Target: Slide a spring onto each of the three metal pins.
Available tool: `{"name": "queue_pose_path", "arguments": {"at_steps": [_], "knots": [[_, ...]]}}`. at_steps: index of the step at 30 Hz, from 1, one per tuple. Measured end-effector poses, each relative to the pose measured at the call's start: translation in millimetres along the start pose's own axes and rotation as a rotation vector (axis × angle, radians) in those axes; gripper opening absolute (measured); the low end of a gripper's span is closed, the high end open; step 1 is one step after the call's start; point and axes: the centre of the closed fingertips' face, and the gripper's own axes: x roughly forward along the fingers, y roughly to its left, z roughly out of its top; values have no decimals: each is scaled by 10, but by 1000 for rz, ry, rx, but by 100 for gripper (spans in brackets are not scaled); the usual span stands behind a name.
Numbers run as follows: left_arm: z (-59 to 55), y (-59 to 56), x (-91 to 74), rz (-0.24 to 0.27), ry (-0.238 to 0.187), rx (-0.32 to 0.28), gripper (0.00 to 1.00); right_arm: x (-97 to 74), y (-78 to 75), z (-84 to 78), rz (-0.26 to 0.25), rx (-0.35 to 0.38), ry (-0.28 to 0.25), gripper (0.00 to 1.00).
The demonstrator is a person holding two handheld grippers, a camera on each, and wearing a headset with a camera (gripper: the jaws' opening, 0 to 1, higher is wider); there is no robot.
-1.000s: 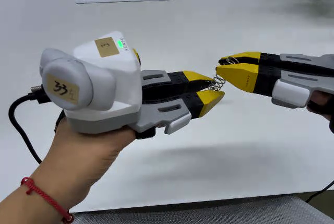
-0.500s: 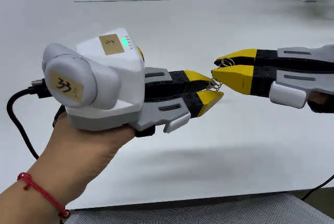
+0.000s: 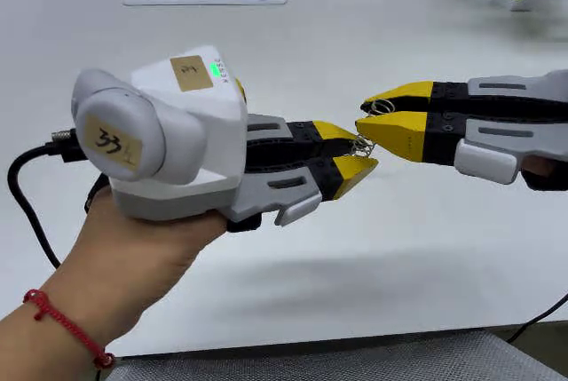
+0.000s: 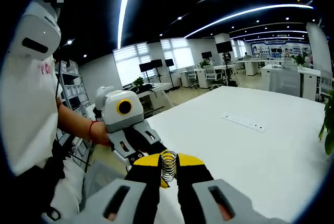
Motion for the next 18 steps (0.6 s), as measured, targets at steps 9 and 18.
{"name": "queue_pose_path", "arguments": {"at_steps": [9,18], "knots": [[2,-35,6,-23,14,26,10,-46,34,-115,56,-148,184,22],[-86,-95,48,-54,62,60,10,-87,112,-108,193,-374,402,23]]}}
